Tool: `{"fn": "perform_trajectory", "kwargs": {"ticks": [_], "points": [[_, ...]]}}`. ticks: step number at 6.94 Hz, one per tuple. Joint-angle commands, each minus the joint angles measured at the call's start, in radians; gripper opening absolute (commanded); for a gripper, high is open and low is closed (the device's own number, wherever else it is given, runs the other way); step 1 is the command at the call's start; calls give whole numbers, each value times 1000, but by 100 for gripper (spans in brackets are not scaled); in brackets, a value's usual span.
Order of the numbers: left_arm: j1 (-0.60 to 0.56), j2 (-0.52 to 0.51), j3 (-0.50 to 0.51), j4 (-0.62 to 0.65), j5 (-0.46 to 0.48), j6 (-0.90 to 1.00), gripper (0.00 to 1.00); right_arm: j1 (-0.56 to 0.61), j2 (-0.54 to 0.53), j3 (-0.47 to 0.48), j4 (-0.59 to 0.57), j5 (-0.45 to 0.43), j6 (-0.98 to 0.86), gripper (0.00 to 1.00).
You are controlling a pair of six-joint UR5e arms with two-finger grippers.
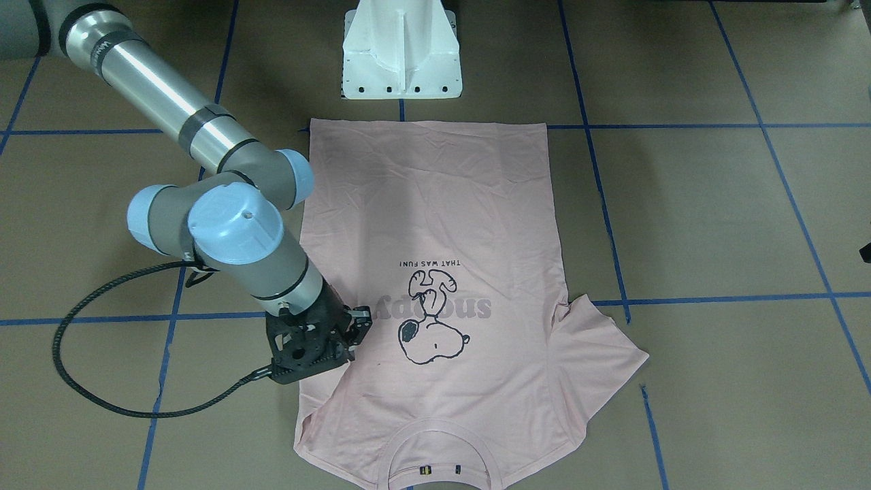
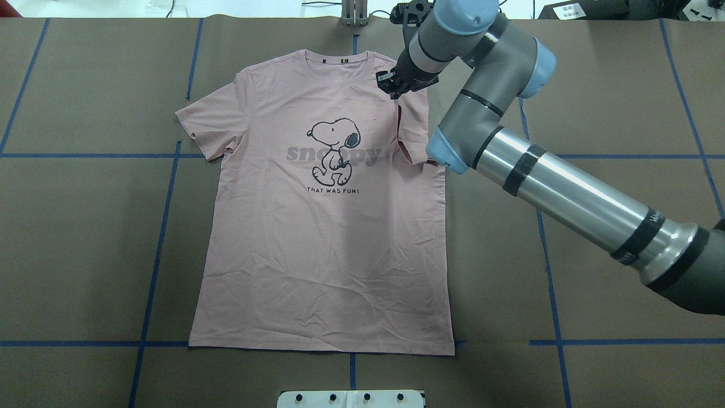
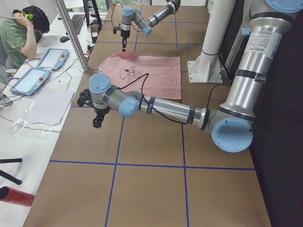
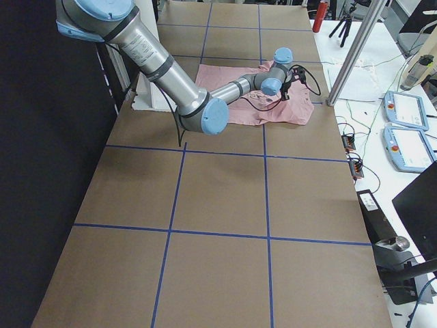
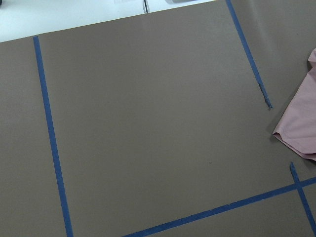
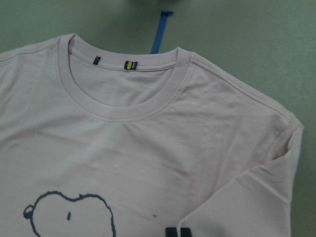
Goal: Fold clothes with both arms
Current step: 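Lower the right gripper onto the shirt shoulder near the collar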
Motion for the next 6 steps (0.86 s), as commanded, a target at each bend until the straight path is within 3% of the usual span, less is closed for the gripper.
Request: {"fn": "perform_trajectory", "kwargs": {"ticks": [1, 2, 4, 6], "points": [[0, -7, -3, 0, 2, -8, 100, -40, 61, -90, 5, -78, 1, 14], [0, -8, -3, 0, 2, -8, 100, -41, 59, -89, 6, -83, 1, 99], [6, -17, -2, -2, 4, -20, 100, -46, 58, -87, 3, -89, 23, 100], [163, -83, 5, -113, 46, -317, 100, -44, 17, -7, -15, -36, 153, 100]]}}
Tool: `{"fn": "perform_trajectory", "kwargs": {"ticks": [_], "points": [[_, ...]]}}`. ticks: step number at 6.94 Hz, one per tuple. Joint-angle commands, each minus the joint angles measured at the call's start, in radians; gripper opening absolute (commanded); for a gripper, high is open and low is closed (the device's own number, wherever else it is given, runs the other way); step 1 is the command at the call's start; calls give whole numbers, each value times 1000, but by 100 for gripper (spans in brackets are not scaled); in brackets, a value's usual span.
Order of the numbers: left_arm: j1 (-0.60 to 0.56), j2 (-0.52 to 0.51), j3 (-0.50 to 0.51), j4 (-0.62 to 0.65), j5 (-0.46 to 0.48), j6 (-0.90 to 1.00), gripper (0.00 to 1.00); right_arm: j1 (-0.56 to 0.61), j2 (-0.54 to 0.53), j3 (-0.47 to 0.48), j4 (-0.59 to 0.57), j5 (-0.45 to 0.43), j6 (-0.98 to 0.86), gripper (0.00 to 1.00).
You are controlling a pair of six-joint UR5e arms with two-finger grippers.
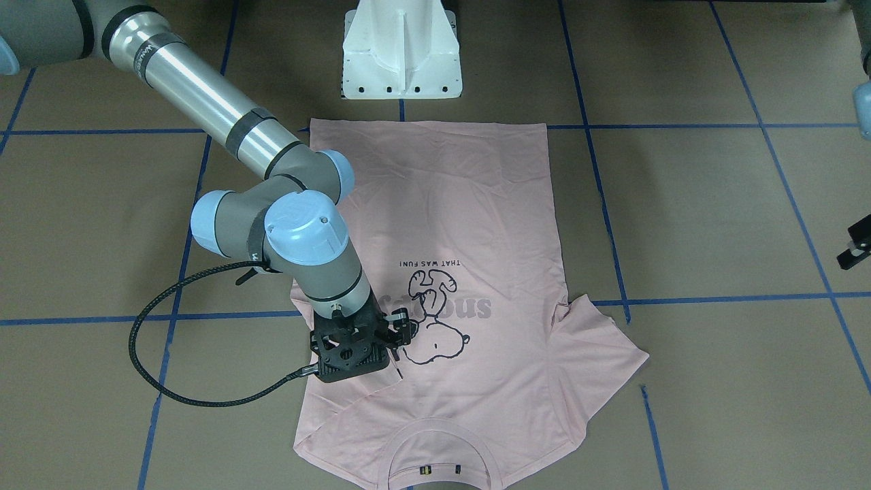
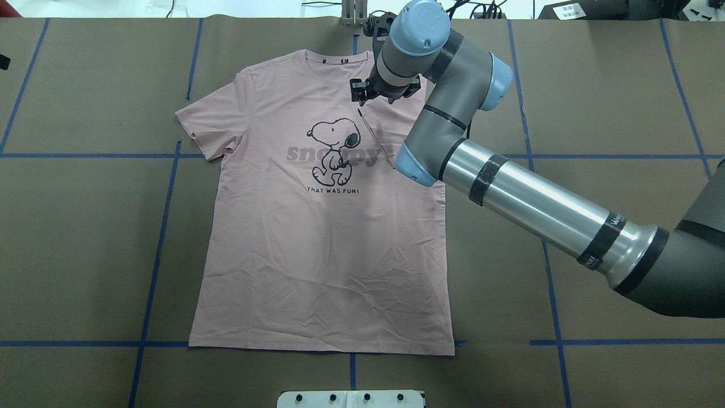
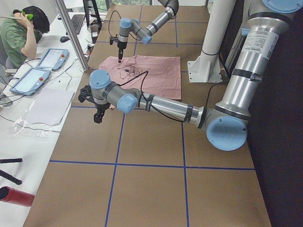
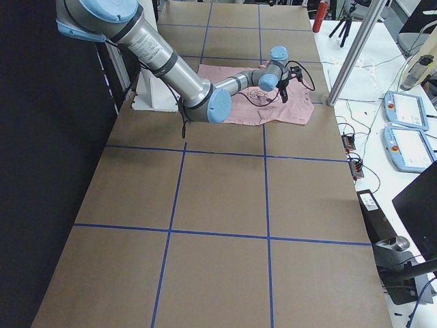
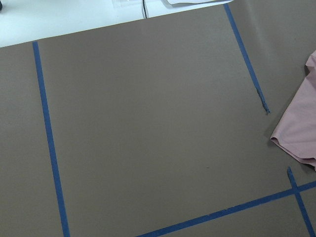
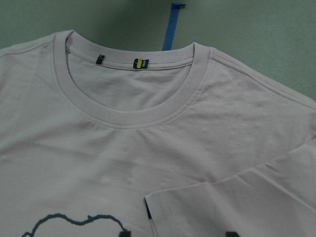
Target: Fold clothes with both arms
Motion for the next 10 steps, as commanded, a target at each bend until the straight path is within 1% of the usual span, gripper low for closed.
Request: {"fn": "perform_trajectory", "kwargs": {"ticks": [1, 2, 3, 4, 6, 7, 10], "points": [[224, -107, 7, -71, 225, -387, 100, 3, -100, 182, -126, 88, 83, 100], [330, -129, 23, -94, 368, -535, 100, 12, -136, 279, -286, 93, 84, 100], [390, -176, 121, -169, 422, -649, 100, 34, -156, 370, -431, 105, 82, 100], [414, -193, 205, -268, 476, -705, 99, 45, -220, 465, -469, 107, 70, 100], [469, -241, 331, -335, 586, -710, 96, 68, -240, 481, -469, 131, 70, 100], [481, -239, 358, -387, 602, -707, 94, 80, -248, 484, -468, 148, 68, 100], [485, -226, 358, -390, 601, -703, 83, 85, -250, 490, -466, 145, 68, 100]]}}
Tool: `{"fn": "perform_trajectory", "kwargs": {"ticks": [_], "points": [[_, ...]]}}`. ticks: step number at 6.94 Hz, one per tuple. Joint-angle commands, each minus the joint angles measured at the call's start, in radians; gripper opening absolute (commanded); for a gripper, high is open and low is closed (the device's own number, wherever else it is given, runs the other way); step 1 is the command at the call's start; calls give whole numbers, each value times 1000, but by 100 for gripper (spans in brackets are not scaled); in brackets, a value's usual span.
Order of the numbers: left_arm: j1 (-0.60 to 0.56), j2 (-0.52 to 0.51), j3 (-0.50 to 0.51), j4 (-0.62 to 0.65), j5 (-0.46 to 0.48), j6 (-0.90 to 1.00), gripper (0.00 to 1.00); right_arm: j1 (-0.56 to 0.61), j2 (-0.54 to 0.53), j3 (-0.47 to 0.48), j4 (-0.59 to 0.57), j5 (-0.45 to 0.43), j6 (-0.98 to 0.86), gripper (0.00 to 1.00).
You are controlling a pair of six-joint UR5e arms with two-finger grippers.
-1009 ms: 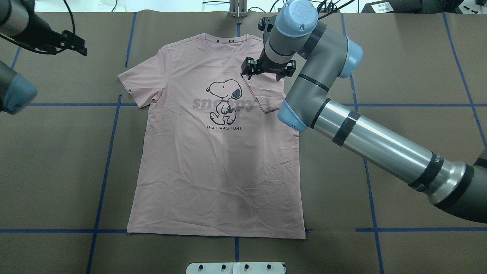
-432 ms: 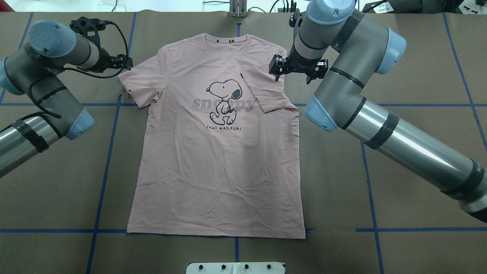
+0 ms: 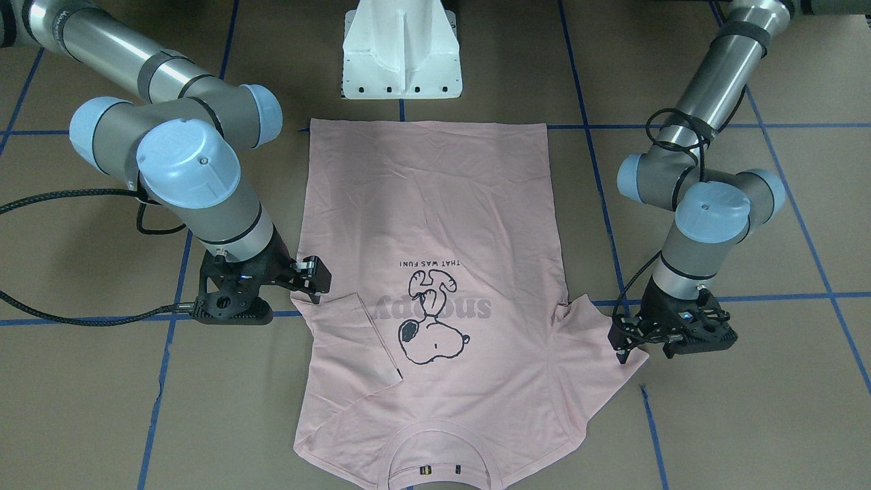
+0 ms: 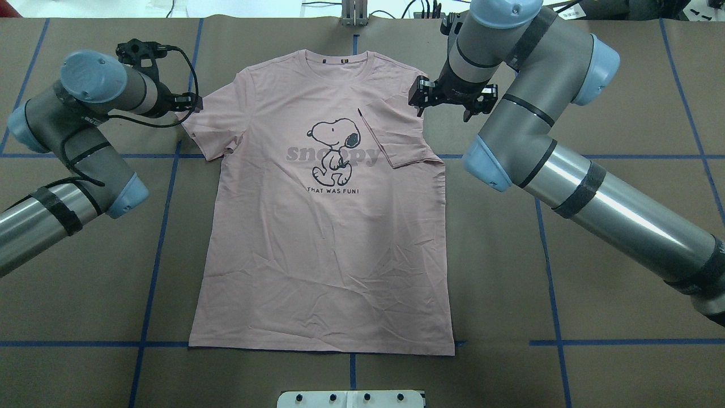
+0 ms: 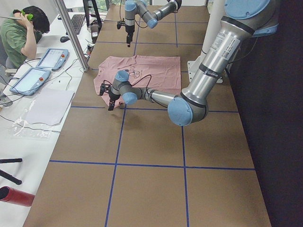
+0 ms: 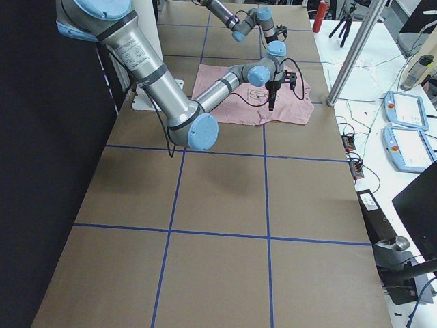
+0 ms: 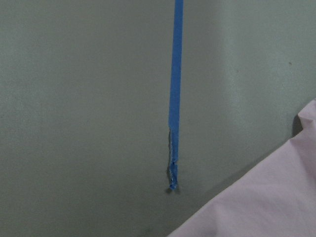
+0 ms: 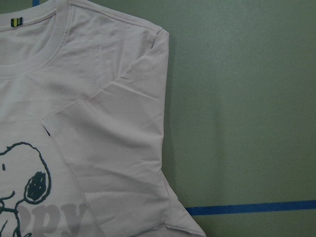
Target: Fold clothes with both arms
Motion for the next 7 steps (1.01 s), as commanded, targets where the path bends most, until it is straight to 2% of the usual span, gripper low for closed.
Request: {"fn": "perform_trajectory", "kwargs": {"ticks": [1, 4, 5, 6, 7], "points": [[1, 6, 2, -5, 1, 1, 77, 1, 0, 1, 1, -2, 0, 100], [3, 6, 8, -3, -1, -1, 45, 1, -2, 1, 3, -3, 0, 100], [4, 6, 8, -3, -2, 1, 28, 1, -3, 1, 3, -3, -2, 100], [3, 4, 2, -3, -2, 1, 6, 3, -5, 1, 4, -3, -2, 100], [3, 3, 0, -3, -4, 1, 0, 3, -6, 1, 6, -3, -2, 100]]}}
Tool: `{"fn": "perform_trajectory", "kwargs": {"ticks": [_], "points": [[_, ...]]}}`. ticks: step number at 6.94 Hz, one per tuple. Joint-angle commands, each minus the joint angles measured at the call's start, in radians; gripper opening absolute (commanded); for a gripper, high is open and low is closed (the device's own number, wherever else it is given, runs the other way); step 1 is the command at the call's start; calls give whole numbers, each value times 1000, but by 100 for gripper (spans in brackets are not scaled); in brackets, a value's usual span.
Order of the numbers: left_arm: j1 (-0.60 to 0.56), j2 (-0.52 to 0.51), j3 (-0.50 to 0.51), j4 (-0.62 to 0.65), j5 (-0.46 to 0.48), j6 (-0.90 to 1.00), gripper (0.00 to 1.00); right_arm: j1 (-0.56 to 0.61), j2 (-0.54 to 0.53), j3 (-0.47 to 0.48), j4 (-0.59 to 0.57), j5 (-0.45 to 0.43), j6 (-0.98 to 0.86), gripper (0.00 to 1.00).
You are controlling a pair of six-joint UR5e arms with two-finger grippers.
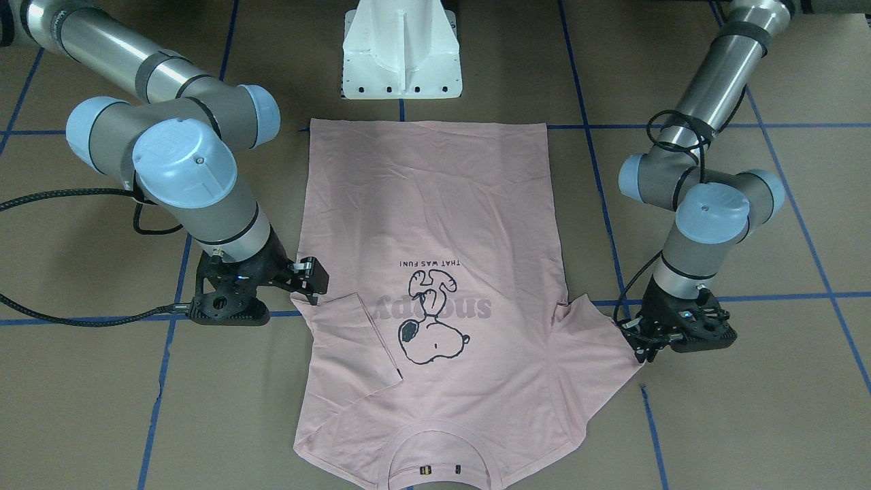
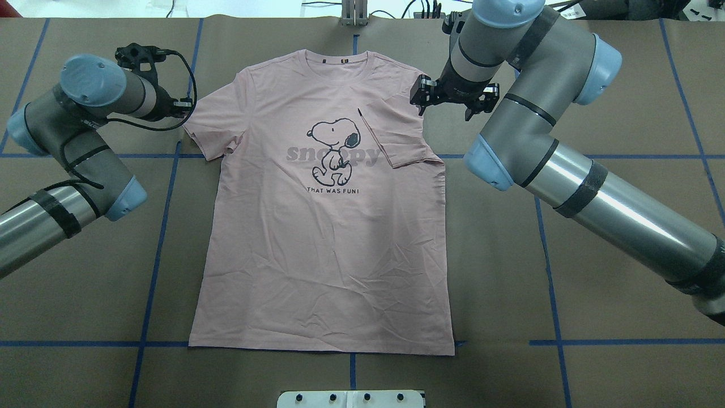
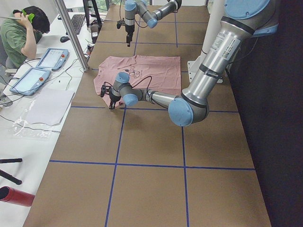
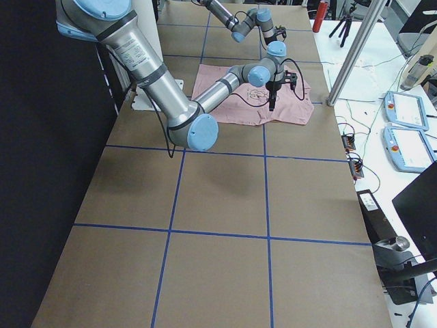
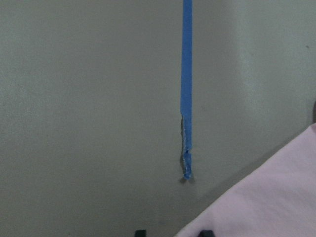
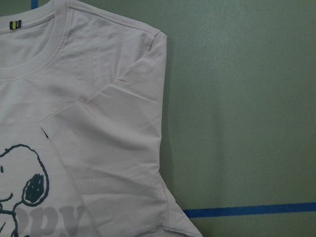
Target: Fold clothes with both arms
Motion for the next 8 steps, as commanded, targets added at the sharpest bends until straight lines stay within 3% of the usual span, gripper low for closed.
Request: {"fn": "perform_trajectory", "kwargs": {"ticks": [1, 2, 3, 4, 5, 6, 8], "points": [[0, -3, -9, 3, -3, -1, 0, 1, -3, 0, 2, 0, 0, 100], [-2, -3, -43, 18, -29, 0, 0, 1, -8, 0, 5, 0, 0, 100], [-23, -2, -93, 53, -117, -3, 0, 1, -13, 0, 6, -2, 0, 100], [-20, -23, -151, 158, -133, -15, 0, 1, -13, 0, 8, -2, 0, 100], [-13, -105, -146, 210, -132, -93, 0, 1, -19, 0, 9, -3, 0, 100], [43, -197, -79, 206, -130, -215, 0, 1, -23, 2, 9, -3, 0, 100], [99, -455, 178, 198, -123, -358, 0, 1, -34, 6, 12, -5, 0, 100]]}}
